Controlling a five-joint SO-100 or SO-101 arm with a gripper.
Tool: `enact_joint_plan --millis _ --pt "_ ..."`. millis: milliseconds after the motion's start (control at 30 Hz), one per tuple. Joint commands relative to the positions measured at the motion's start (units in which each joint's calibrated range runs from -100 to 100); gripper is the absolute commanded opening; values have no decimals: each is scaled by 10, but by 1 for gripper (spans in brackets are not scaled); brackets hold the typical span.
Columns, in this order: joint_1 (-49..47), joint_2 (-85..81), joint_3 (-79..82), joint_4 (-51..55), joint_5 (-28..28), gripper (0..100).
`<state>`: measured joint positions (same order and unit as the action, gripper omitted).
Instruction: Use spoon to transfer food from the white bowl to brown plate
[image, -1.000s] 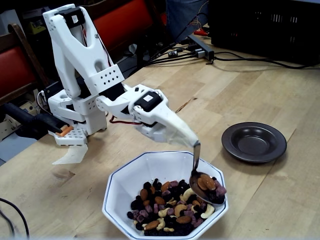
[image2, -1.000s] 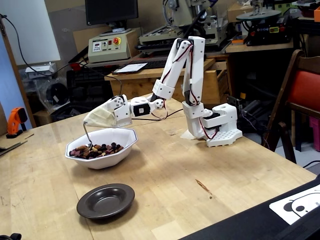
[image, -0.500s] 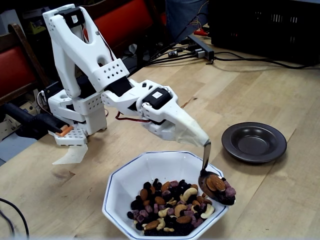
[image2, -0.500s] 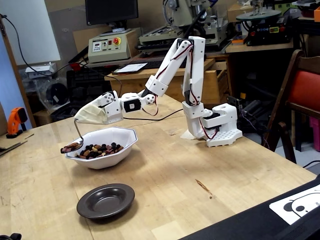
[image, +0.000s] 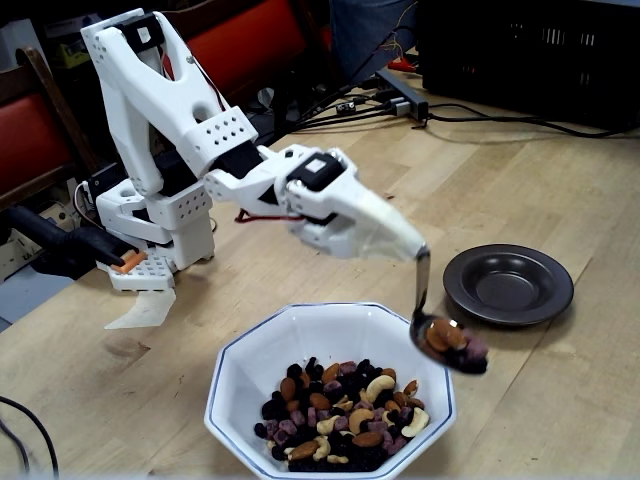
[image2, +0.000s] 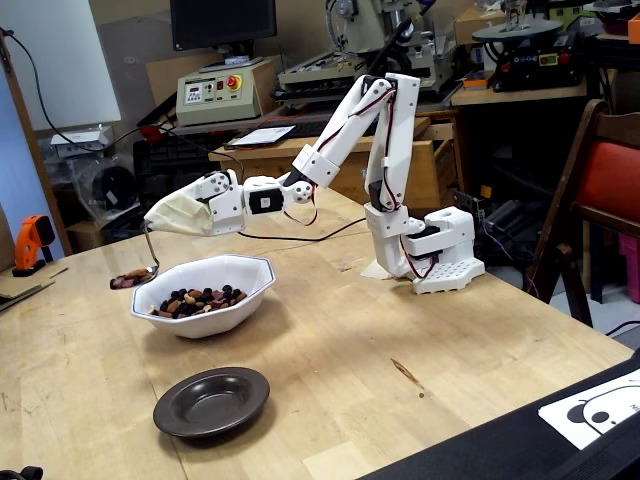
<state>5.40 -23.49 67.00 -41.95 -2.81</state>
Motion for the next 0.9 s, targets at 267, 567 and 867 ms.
enact_joint_plan --millis 267,567,867 --pt "-94 -57 -33 -2 35 2" --pt "-147 -57 -32 -2 39 2" --pt "-193 -57 -32 -2 39 2"
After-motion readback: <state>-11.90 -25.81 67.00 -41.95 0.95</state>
